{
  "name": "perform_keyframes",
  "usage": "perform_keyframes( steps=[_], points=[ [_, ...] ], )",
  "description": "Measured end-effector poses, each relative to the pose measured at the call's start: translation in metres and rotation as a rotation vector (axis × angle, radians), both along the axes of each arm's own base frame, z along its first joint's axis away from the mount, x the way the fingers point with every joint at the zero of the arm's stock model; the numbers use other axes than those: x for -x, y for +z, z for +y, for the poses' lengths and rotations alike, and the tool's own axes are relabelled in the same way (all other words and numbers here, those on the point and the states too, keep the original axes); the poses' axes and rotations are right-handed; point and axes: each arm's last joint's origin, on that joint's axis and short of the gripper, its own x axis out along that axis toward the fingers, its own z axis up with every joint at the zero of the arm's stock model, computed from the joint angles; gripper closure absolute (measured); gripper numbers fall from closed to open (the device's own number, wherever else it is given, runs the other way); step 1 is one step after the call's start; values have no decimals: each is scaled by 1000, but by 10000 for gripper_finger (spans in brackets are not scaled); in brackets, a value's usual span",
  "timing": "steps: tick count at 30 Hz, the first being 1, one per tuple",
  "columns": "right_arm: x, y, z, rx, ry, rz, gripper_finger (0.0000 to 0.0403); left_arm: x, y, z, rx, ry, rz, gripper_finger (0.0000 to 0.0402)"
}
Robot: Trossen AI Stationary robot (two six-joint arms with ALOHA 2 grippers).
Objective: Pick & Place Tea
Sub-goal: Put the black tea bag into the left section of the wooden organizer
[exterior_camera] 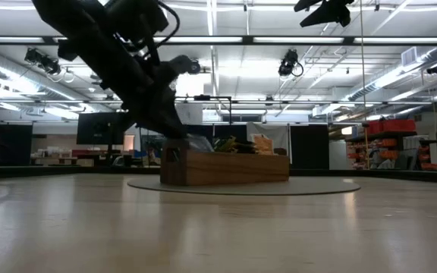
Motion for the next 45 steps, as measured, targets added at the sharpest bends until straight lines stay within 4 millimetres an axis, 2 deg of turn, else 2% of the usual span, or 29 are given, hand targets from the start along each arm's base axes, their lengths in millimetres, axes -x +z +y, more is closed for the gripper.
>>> perform_keyframes(
  steps=[5, 8, 12, 17, 24, 34, 39, 45],
  points=[
    [0, 0, 0, 0, 1, 0, 142, -6, -11, -1, 42, -29, 7, 400],
    [0, 0, 0, -1, 3, 0, 142, -8, -8, -2, 54, -38, -29, 399],
    [1, -1, 0, -9, 1, 13, 142, -9, 5, -2, 58, -49, -81, 392],
    [1, -2, 1, -11, 2, 23, 142, -7, 9, -4, 79, -87, -87, 385],
    [1, -3, 1, -32, -8, 17, 142, -3, 4, -4, 71, -137, -9, 390],
    [2, -4, 1, -41, -9, 34, 142, -4, 4, -5, 94, -247, -2, 378],
    [2, -4, 1, -39, -8, 36, 142, -4, 4, 1, 113, -200, 0, 349],
    [2, -5, 1, -37, -7, 40, 142, -4, 3, 11, 140, -157, -4, 283]
  ],
)
